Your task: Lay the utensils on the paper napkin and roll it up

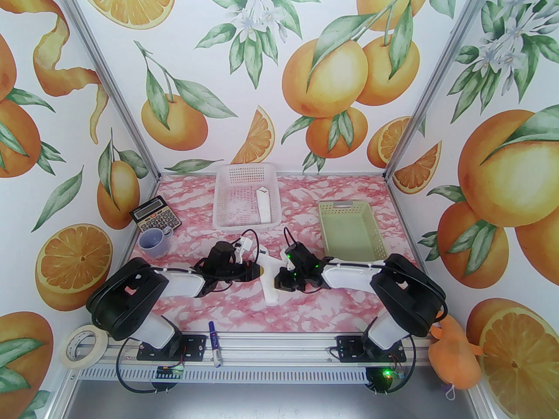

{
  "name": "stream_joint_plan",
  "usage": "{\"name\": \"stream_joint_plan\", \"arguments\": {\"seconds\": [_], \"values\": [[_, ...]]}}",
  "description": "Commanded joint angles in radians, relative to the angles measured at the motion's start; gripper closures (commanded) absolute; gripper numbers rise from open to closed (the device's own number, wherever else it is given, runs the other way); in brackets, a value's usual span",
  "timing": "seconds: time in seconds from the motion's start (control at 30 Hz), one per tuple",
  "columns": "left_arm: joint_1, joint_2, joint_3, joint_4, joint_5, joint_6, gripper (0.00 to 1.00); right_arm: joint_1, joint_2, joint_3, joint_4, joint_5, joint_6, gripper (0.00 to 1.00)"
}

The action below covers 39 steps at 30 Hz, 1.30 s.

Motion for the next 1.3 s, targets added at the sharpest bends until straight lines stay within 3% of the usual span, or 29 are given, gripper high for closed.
{"name": "stream_joint_plan", "arguments": {"seconds": [0.0, 0.23, 0.87, 1.27], "values": [[0.007, 0.032, 0.030, 0.057, -0.023, 0.030, 1.00, 0.007, 0.068, -0.046, -0.154, 0.107, -0.018, 1.00], [0.011, 0.070, 0.019, 0.083, -0.063, 0.042, 1.00, 0.007, 0.069, -0.046, -0.165, 0.116, -0.024, 1.00], [0.079, 0.166, 0.017, 0.187, -0.039, 0.022, 0.99, 0.007, 0.073, -0.046, -0.185, 0.127, -0.036, 1.00], [0.137, 0.178, 0.065, 0.158, -0.027, 0.053, 0.94, 0.006, 0.067, -0.049, -0.188, 0.134, -0.031, 1.00]]}}
